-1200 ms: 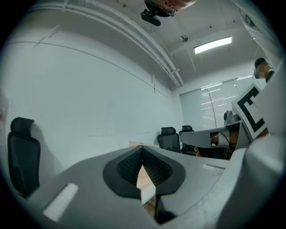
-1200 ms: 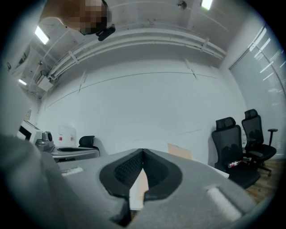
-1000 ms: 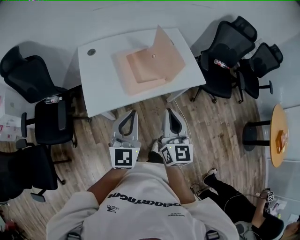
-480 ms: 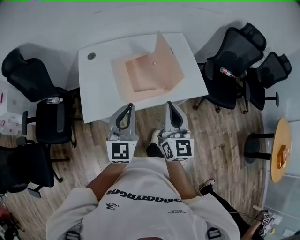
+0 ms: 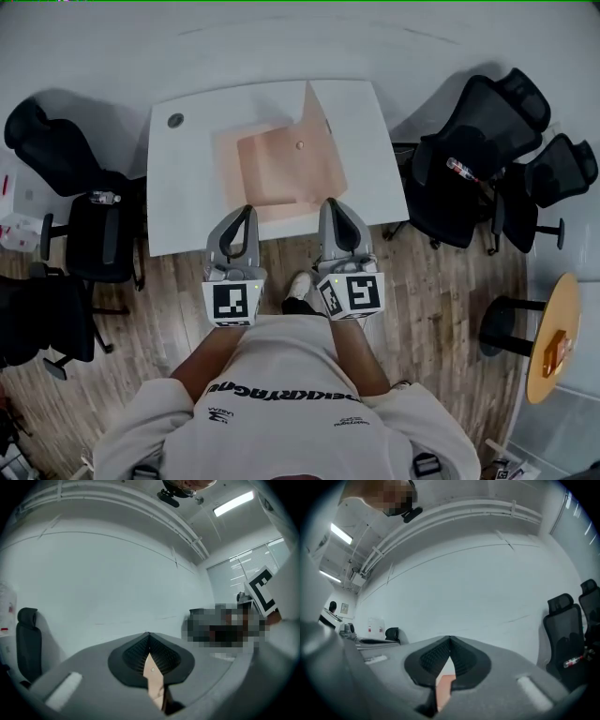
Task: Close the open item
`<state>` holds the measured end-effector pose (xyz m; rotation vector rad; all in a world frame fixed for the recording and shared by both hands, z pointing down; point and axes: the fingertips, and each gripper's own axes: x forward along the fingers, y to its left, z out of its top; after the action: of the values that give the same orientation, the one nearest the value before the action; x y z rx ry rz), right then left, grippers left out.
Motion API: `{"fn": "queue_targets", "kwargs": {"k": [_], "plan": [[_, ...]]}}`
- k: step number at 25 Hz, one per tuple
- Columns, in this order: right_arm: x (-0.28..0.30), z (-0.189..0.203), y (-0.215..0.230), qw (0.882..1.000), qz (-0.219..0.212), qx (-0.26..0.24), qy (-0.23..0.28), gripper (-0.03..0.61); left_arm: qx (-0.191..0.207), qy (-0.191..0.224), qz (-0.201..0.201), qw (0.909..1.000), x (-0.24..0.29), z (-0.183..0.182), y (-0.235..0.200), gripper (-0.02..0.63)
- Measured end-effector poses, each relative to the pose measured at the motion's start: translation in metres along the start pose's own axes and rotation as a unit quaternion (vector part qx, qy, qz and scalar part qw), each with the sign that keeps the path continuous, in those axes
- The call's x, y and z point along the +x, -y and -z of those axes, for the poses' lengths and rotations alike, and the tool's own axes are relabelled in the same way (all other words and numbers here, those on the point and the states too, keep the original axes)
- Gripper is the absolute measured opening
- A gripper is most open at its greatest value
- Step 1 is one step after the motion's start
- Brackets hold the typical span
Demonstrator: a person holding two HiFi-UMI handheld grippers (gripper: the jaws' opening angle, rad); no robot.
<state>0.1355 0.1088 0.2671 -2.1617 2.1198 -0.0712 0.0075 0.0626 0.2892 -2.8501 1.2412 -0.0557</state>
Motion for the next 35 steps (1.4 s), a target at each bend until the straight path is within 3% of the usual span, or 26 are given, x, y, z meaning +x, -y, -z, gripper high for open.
{"fn": "queue_targets", "kwargs": {"k": [11, 20, 35], "plan": [[0.036, 0.004, 0.063, 0.999, -0.028, 0.01, -0.018, -0.002, 0.011, -0.016, -0.042, 0.9989, 0.052, 0.002, 0.021, 0.0], [0.058, 0.016, 0.093, 0.998, -0.05, 0.002, -0.049, -0.002, -0.011, -0.033, -0.069, 0.997, 0.071, 0.005, 0.028, 0.0], [0.096, 0.052, 0.129, 0.993, -0.043, 0.021, -0.111, -0.003, -0.009, -0.045, -0.069, 0.9966, 0.096, 0.024, 0.004, 0.0]]}}
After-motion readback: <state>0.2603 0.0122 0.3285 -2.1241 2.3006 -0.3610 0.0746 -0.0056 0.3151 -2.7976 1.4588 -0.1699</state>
